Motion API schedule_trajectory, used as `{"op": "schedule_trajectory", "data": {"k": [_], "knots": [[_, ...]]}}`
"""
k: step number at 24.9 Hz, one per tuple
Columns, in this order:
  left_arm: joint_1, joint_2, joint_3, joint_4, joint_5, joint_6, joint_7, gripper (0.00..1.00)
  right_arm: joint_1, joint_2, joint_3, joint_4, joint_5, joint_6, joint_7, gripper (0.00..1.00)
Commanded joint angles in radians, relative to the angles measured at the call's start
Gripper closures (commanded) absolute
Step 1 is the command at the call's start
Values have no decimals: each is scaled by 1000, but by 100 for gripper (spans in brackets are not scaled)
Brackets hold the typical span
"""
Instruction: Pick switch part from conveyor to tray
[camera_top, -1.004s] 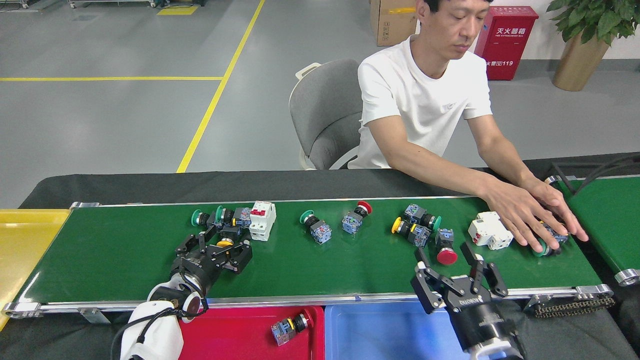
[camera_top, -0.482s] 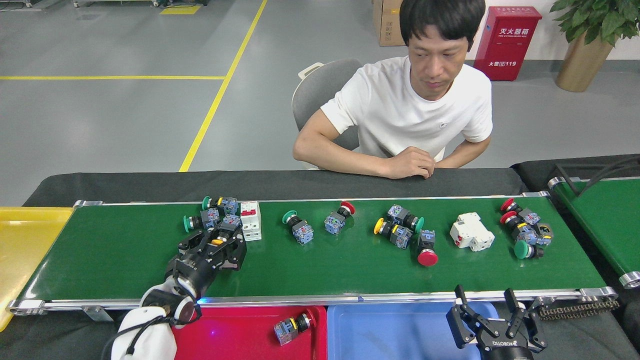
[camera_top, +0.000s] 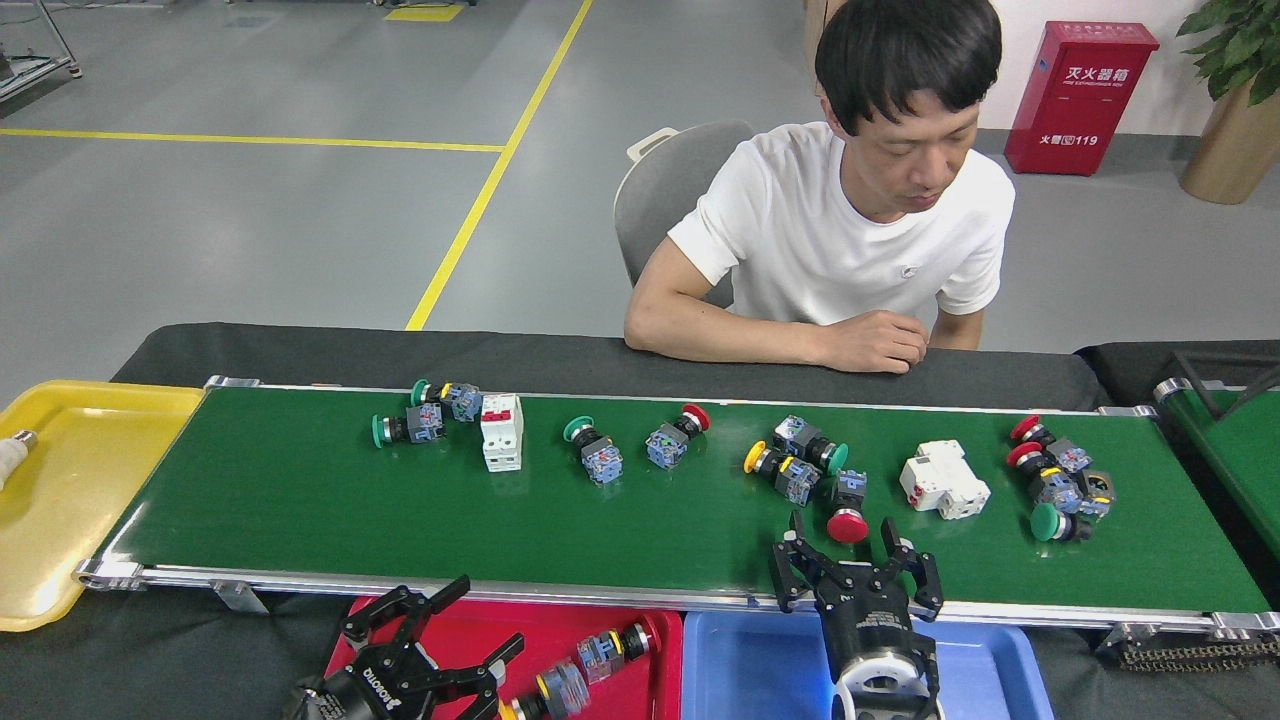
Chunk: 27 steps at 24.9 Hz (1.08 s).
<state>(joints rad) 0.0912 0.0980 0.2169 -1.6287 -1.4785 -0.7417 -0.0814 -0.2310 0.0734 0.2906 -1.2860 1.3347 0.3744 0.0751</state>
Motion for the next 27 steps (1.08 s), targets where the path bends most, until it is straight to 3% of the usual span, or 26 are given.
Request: {"op": "schedule_trajectory", "data": {"k": [1, 4, 6, 7, 10, 12, 17, 23, 27], "knots": [[-13, -20, 75, 38, -11, 128, 69, 1, -62, 14, -1, 57, -3, 12, -9, 3], [-28, 5, 90, 96, -75, 326, 204, 1, -110, 37, 2, 139, -5, 9, -9, 8], [-27, 34, 91, 145, -83, 366, 233, 0, -120, 35, 13, 169, -6, -2, -4, 22], [-27, 46, 91, 161, -82, 366, 233, 0, -122, 29, 22, 169, -8, -6, -3, 31], [-44, 68, 90, 187, -78, 363, 226, 0, -123, 16, 39, 165, -8, -77, -1, 84], [-82, 72, 82, 196, -60, 328, 192, 0, -122, 16, 39, 154, -9, -97, 0, 87], [-267, 71, 81, 335, -9, 121, 57, 0, -90, 12, 39, 27, -12, -167, 52, 89], [-456, 78, -7, 564, -11, 116, 51, 0, 4, 17, 44, -193, -16, -301, 147, 89], [-561, 88, -21, 724, -14, 122, 51, 0, 147, 23, 50, -381, -35, -543, 170, 89]]}}
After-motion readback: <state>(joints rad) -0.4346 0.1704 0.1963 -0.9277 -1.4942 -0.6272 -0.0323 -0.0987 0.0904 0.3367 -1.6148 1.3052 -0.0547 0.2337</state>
